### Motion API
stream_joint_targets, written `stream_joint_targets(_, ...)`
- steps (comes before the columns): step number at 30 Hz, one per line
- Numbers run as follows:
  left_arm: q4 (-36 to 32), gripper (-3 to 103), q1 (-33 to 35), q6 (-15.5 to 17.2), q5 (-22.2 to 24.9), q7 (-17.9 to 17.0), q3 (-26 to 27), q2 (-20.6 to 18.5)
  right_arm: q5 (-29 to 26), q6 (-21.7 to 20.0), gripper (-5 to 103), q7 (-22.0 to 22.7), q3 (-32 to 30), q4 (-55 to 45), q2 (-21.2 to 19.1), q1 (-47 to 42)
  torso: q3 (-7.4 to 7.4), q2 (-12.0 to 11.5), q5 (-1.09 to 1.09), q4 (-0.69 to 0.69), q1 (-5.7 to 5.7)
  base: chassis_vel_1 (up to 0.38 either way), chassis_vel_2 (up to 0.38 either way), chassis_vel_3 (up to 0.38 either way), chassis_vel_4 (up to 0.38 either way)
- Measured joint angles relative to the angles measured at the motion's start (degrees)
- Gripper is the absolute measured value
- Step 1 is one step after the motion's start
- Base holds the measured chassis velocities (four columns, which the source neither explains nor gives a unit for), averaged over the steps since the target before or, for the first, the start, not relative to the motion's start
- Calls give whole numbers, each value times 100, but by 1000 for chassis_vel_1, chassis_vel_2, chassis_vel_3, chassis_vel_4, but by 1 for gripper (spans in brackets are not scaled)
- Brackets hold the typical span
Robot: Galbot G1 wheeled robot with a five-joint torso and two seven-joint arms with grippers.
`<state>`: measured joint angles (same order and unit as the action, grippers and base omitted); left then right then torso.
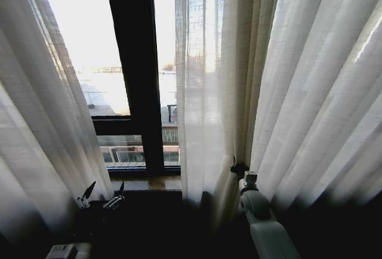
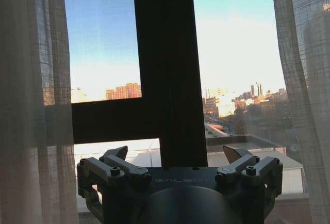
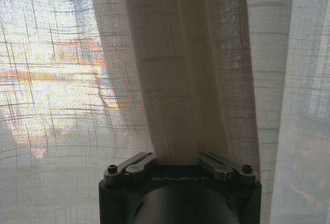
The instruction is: Open the curtains by pulling them apart, changing their state from closed to fully open.
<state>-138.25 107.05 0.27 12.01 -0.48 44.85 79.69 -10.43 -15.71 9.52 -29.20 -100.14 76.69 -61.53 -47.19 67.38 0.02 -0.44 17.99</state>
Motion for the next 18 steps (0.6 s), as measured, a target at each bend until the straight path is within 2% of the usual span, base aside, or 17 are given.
stream_joint_targets(18,-28,100,27,16,-9,11,-17,18,-20,19,0,-1,-183,9,3,-57,0,0,1,0,0,-357,-353,353,353)
